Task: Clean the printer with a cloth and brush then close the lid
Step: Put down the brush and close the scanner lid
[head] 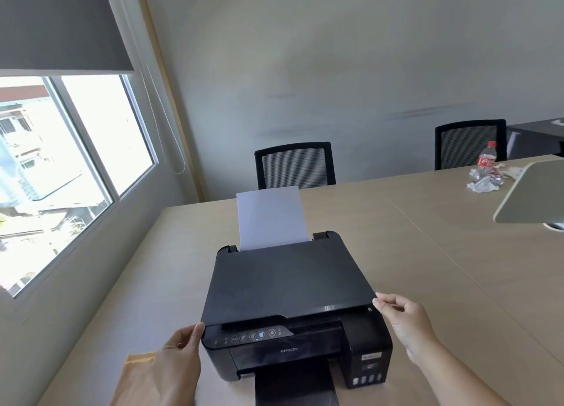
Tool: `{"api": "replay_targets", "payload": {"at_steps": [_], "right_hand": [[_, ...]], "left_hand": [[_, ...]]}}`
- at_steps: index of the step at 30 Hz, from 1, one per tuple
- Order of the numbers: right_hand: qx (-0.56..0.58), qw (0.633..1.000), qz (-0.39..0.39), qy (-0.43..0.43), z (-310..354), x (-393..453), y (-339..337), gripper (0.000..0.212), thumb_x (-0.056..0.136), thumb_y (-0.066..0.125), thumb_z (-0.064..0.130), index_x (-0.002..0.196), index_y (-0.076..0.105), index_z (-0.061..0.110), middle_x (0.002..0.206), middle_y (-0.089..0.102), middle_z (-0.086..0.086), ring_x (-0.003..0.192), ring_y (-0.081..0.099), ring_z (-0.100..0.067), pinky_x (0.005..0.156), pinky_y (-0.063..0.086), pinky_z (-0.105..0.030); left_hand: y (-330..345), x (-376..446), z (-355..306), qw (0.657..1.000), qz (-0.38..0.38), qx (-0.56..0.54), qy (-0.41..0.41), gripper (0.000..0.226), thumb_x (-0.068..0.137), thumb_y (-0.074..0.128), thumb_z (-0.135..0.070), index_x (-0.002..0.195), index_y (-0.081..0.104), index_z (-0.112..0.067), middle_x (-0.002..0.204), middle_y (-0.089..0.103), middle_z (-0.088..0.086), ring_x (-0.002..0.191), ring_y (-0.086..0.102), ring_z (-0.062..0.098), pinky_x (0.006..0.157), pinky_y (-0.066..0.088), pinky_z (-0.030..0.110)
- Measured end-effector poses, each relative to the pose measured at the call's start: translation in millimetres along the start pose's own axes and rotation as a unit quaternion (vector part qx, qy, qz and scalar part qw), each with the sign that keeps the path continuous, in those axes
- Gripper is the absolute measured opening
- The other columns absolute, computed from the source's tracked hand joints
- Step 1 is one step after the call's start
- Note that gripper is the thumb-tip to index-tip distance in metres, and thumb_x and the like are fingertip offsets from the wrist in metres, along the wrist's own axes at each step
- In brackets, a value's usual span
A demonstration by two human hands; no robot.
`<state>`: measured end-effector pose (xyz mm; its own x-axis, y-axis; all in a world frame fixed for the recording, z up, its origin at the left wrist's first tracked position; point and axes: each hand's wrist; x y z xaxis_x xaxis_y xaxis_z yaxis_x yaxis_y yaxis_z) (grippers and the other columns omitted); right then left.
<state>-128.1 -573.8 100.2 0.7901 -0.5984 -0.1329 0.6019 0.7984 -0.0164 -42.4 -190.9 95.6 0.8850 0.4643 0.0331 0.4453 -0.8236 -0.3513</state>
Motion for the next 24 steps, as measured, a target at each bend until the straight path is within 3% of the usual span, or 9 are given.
{"api": "replay_targets", "payload": {"at_steps": [3, 9, 18, 24], "right_hand": [[0.009, 1.0, -0.001, 0.009, -9, -1, 0, 0.01, 0.082, 0.072, 0.009, 0.091, 0.072, 0.015, 0.089, 0.071, -0.009, 0.081, 0.066, -0.016, 0.067, 0.046, -0.022], [0.026, 0.999, 0.003, 0.027, -22, 0, 1, 0.014, 0.084, 0.069, 0.005, 0.09, 0.072, 0.017, 0.092, 0.072, -0.004, 0.087, 0.067, -0.018, 0.082, 0.047, -0.029], [-0.015, 0.999, -0.025, 0.02, -26, 0, 2, 0.014, 0.082, 0.073, 0.014, 0.096, 0.074, 0.017, 0.091, 0.072, 0.006, 0.09, 0.067, -0.013, 0.085, 0.048, -0.03], [-0.007, 0.999, -0.041, 0.02, -22, -8, 7, 0.011, 0.08, 0.075, 0.017, 0.091, 0.074, 0.015, 0.088, 0.071, 0.006, 0.087, 0.064, -0.008, 0.082, 0.042, -0.025]], "left_hand": [[1, 0, 7, 0.999, 0.001, 0.034, -0.004, 0.014, 0.08, 0.074, -0.042, 0.068, 0.07, -0.034, 0.065, 0.071, -0.005, 0.069, 0.065, 0.021, 0.063, 0.046, 0.033], [1, -3, 12, 0.996, 0.011, 0.091, 0.004, 0.015, 0.083, 0.069, -0.045, 0.077, 0.072, -0.031, 0.067, 0.07, -0.001, 0.069, 0.063, 0.022, 0.056, 0.039, 0.031], [1, -4, 15, 0.99, 0.007, 0.136, 0.02, 0.017, 0.084, 0.065, -0.048, 0.075, 0.067, -0.034, 0.065, 0.066, -0.001, 0.067, 0.061, 0.025, 0.055, 0.034, 0.031], [5, 0, 24, 0.995, 0.016, 0.096, 0.001, 0.02, 0.082, 0.066, -0.049, 0.072, 0.069, -0.032, 0.073, 0.072, -0.006, 0.073, 0.065, 0.024, 0.066, 0.048, 0.035]]}}
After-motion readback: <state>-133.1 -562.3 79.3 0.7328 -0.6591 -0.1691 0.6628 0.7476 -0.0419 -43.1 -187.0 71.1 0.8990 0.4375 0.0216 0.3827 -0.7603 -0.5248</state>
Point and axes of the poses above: each hand's wrist, its own x-axis towards the middle knuckle, its own y-axis out of the palm, z = x × y
